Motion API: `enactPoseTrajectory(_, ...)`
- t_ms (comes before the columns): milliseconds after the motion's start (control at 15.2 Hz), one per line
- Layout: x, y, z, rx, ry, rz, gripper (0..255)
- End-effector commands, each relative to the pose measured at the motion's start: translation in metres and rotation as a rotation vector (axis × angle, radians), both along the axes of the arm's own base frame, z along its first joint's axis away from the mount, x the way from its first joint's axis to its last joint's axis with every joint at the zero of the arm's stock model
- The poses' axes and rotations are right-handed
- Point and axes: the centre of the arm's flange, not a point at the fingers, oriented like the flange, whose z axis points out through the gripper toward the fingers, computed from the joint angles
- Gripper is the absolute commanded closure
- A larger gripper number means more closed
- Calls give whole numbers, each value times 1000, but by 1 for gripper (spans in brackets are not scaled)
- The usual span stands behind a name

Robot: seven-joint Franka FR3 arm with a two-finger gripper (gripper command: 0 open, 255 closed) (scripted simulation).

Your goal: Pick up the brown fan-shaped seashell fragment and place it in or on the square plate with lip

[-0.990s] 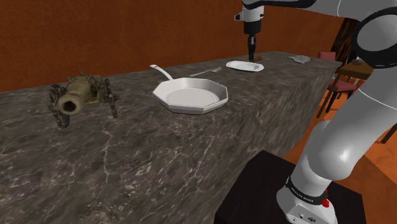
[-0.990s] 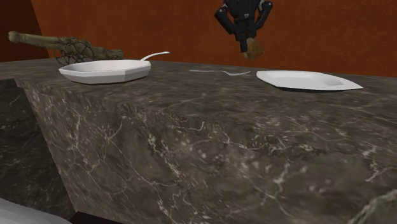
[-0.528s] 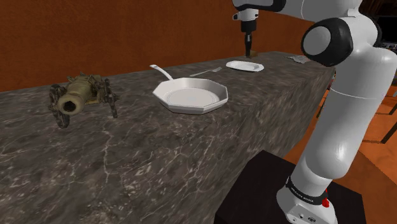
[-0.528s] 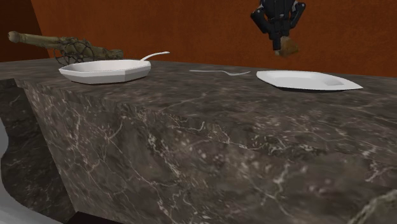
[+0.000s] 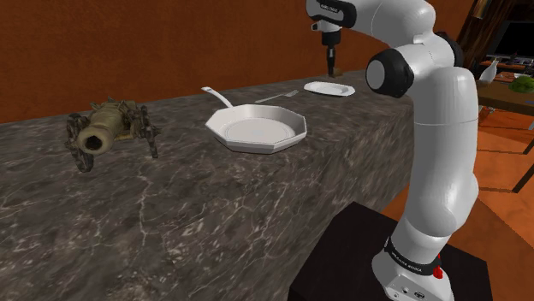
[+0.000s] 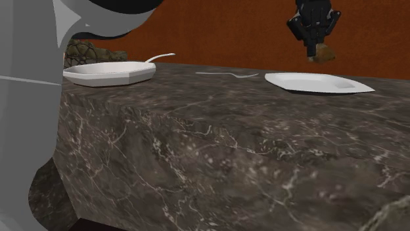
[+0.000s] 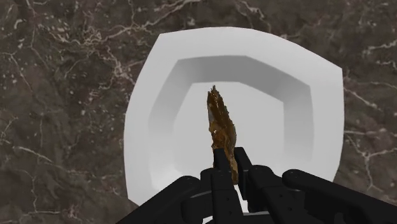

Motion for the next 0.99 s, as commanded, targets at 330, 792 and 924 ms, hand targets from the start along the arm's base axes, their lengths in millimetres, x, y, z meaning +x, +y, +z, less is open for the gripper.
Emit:
enactPoseTrajectory(330,2,-1,-36,0,0,1,255)
enactPoseTrajectory(792,2,-1,-57,0,0,1,255)
enactPoseTrajectory(924,2,-1,-57,0,0,1,255)
